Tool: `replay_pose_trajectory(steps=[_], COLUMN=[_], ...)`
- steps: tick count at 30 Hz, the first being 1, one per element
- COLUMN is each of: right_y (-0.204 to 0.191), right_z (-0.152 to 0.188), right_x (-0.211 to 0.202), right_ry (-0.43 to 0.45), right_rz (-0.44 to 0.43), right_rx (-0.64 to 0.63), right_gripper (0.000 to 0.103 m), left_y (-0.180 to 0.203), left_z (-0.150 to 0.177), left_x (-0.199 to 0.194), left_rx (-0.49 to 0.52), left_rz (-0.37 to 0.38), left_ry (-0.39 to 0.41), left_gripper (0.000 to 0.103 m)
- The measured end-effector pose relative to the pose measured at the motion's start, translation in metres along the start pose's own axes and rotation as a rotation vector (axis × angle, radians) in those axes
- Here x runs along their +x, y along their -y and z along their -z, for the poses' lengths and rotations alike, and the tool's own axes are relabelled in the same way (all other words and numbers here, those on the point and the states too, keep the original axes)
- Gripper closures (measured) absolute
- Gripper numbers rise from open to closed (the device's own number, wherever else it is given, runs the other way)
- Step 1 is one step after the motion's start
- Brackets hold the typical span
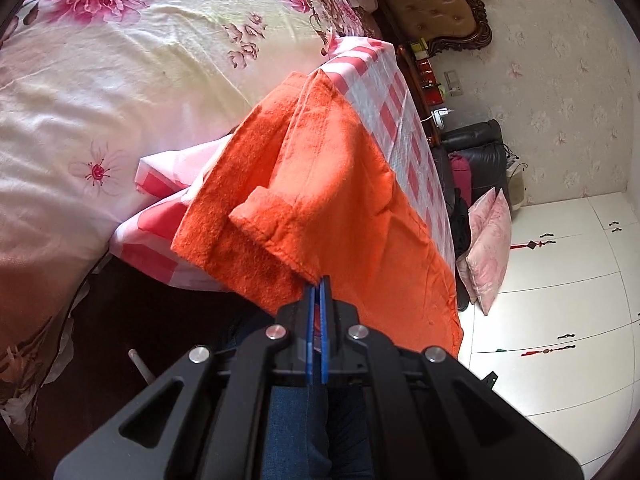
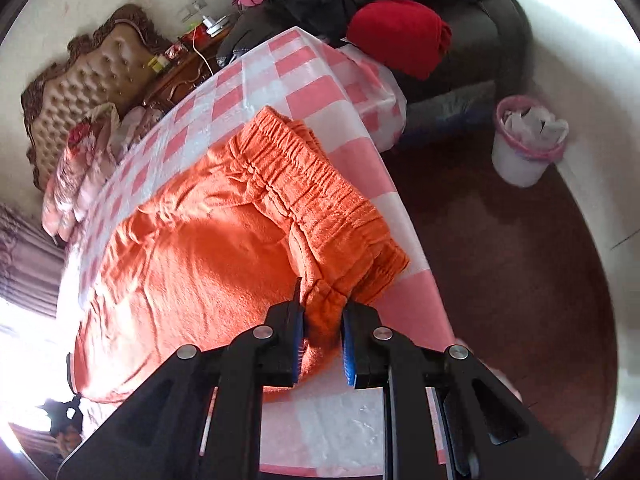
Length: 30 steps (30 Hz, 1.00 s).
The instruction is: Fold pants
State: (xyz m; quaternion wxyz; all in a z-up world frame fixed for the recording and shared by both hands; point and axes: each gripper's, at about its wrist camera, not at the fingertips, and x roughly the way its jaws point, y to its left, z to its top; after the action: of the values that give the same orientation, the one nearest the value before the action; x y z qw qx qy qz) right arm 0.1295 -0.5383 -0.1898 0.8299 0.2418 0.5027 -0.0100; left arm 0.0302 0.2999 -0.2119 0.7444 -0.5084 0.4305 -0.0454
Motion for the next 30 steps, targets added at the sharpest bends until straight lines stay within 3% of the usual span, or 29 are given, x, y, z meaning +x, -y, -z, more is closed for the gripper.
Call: replay_pose_trajectory(steps=[3,4,6,10,12,14,17,20,23,27,30], right_y=[-0.006,-0.008,-0.011,-0.015,-0.017,-0.018,-0.027,-0.039,-0.043,-0.043,-0.050], right_z=[0.001,0.002,0.003,0.004,0.004,0.004,0.008,0.011,0.012,0.013,0.015], right_x=[0.002,0.002,0.003,0.006,0.006,0.006,0.006,0.009,0.010,0.011,0.014], right_ry=[0.001,0.003,0.006,0.011,0.011,0.008,0.009,0.017,0.020,0.018,0.019], right_rz=[0.050,0.062,0.090,0.127,0.138,0.149,0.197,0.267,0.300,0.308,0.346], right_rx=[-0.045,-0.055,-0.079,-0.108,-0.116,-0.116,-0.153,-0.203,-0.226,-0.234,-0.262], right_gripper=[0.086,0.086,0.086,0.086,0.086,0.086,0.086,0.086,0.086,0.086,0.085], left_y=[0.001,0.001,0.000,-0.007,-0.009,0.000,0.031,0.033,0.023,0.039,0.027], left_z=[0.001,0.001,0.001,-0.003,-0.006,-0.004,0.010,0.020,0.025,0.034,0.031], left_x=[-0.004,-0.006,-0.009,-0.007,-0.010,-0.022,-0.038,-0.019,-0.013,-0.018,-0.008], left_rx=[0.001,-0.005,-0.011,-0.035,-0.053,-0.009,0.161,0.227,0.206,0.302,0.217], left_rz=[0.002,0.012,0.008,0.010,0.015,-0.041,-0.200,-0.328,-0.348,-0.441,-0.438], left_ry=[0.013,0.016,0.027,0.041,0.060,0.130,0.242,0.216,0.189,0.261,0.190], left_gripper=[0.100,0.095,0.077,0.079,0.100,0.101,0.101,0.101,0.101,0.099,0.092])
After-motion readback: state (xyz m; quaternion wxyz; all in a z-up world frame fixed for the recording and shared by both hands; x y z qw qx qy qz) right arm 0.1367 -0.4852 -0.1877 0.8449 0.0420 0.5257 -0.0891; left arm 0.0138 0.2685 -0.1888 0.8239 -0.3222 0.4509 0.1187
